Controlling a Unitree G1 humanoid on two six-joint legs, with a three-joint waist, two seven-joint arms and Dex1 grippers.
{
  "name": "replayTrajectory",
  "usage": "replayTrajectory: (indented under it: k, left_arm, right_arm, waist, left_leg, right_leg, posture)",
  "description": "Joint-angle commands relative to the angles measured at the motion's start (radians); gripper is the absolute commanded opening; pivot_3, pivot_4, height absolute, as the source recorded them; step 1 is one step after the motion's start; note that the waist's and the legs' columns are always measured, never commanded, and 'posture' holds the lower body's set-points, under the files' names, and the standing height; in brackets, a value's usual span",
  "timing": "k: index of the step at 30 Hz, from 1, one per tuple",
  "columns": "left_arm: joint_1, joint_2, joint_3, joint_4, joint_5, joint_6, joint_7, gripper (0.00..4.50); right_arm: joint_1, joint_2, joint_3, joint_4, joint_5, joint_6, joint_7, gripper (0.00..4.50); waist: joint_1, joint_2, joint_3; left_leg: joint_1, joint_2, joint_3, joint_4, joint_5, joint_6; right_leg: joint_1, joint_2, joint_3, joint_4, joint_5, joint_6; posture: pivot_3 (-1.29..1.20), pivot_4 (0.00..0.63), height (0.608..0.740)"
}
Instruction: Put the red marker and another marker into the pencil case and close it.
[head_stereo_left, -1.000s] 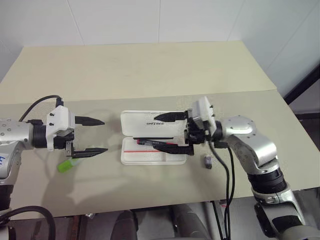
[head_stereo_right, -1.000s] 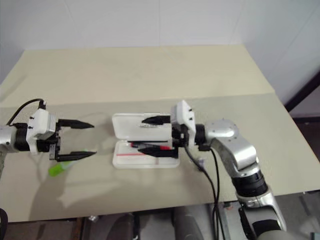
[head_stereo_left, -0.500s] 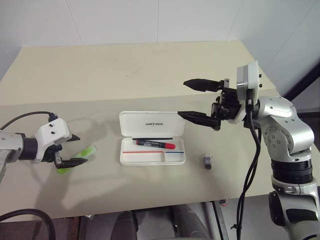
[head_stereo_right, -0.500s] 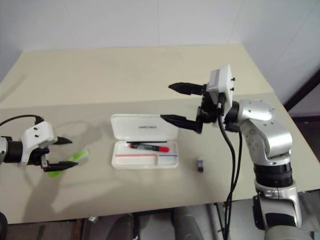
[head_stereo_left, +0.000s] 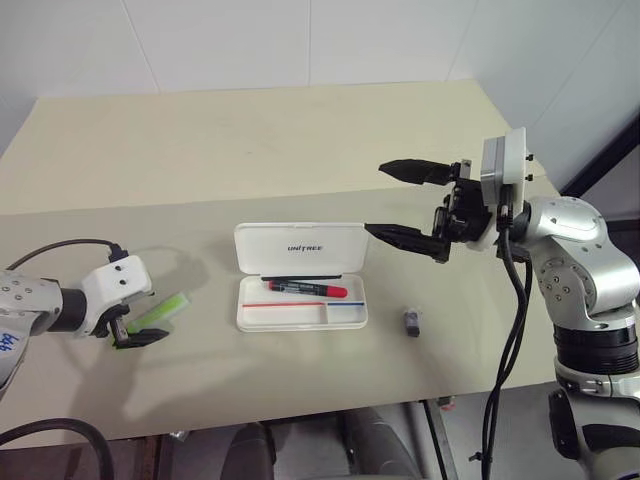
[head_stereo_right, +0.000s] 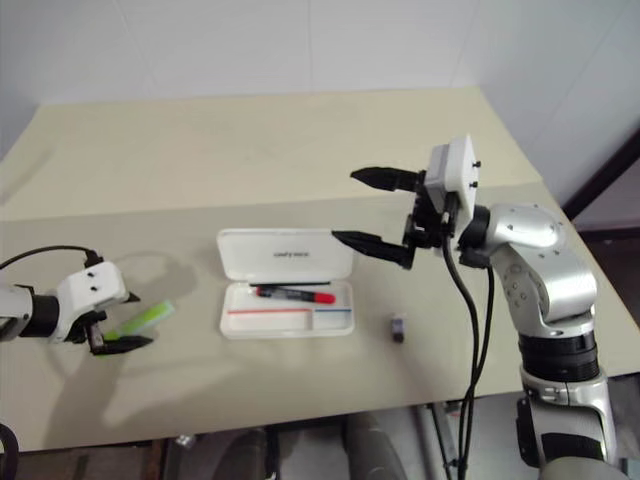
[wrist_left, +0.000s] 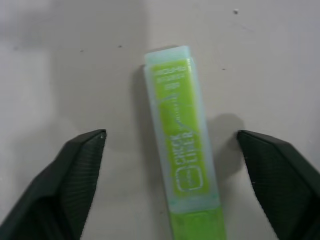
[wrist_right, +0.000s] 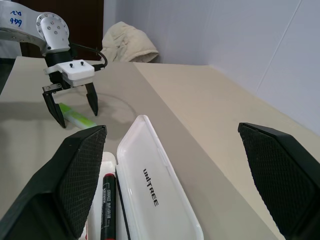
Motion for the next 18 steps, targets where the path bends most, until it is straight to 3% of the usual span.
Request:
replayTrajectory:
  k: [1,3,7,18]
  left_arm:
    - [0.004,0.022,-0.016,0.038,0.058,0.004,0.029,3.02]
    - [0.001,0.024,-0.020,0.043,0.060,0.001,0.032,2.36]
    - [-0.008,0.022,-0.025,0.048,0.060,-0.004,0.039,1.11]
    - [-0.089,-0.010,0.017,-0.048,-0.070,0.057,-0.032,1.06]
  right_arm:
    - [0.000,-0.022,-0.041,-0.030,0.014,-0.015,-0.008,4.50]
    - [0.000,-0.022,-0.042,-0.028,0.011,-0.018,-0.012,4.50]
    - [0.004,-0.019,-0.041,-0.028,0.006,-0.025,-0.016,4.50]
    - [0.026,-0.039,-0.046,0.012,-0.010,-0.051,0.005,4.50]
  waist:
    - [-0.001,0.000,0.000]
    - [-0.002,0.000,0.000]
    - [-0.007,-0.001,0.000]
    - [-0.026,-0.003,0.002]
  left_leg:
    - [0.001,0.000,0.000,0.000,0.000,0.000]
    - [0.002,0.000,0.000,0.000,0.001,0.001]
    - [0.010,0.000,0.000,0.000,0.003,0.004]
    - [0.014,-0.001,-0.001,-0.003,0.003,0.004]
  right_leg:
    - [0.001,0.000,0.000,0.000,0.000,-0.001]
    - [0.002,0.000,0.000,0.000,-0.009,-0.016]
    - [0.011,0.000,0.001,-0.002,-0.007,-0.017]
    - [0.016,0.000,0.003,-0.009,-0.005,-0.017]
  posture:
    - [0.00,0.150,0.740]
    - [0.00,0.150,0.740]
    - [0.00,0.150,0.740]
    - [0.00,0.150,0.740]
